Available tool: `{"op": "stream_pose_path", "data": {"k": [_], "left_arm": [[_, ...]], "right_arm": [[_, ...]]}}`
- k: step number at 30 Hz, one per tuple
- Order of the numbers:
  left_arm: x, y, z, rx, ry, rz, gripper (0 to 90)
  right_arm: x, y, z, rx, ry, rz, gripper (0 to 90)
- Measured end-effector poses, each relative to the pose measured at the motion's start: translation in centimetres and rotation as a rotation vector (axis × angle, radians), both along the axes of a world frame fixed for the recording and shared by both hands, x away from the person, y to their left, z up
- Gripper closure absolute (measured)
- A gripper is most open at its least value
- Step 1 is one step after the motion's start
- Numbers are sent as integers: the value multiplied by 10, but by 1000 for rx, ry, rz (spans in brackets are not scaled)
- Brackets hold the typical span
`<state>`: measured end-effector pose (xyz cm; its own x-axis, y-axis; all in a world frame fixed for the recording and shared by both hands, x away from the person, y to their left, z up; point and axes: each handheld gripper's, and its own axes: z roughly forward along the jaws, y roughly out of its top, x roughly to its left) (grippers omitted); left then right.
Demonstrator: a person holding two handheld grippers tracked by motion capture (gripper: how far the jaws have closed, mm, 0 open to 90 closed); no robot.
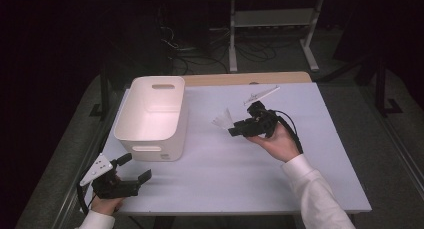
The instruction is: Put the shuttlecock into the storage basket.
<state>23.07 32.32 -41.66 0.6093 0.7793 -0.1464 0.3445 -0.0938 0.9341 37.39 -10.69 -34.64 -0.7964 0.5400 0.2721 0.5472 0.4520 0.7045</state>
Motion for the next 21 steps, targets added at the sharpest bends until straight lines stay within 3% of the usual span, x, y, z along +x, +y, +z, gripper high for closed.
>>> {"op": "stream_pose_path", "data": {"k": [21], "left_arm": [[0,0,0,10,3,2,14]], "right_arm": [[3,19,23,5,-41,48,637]]}}
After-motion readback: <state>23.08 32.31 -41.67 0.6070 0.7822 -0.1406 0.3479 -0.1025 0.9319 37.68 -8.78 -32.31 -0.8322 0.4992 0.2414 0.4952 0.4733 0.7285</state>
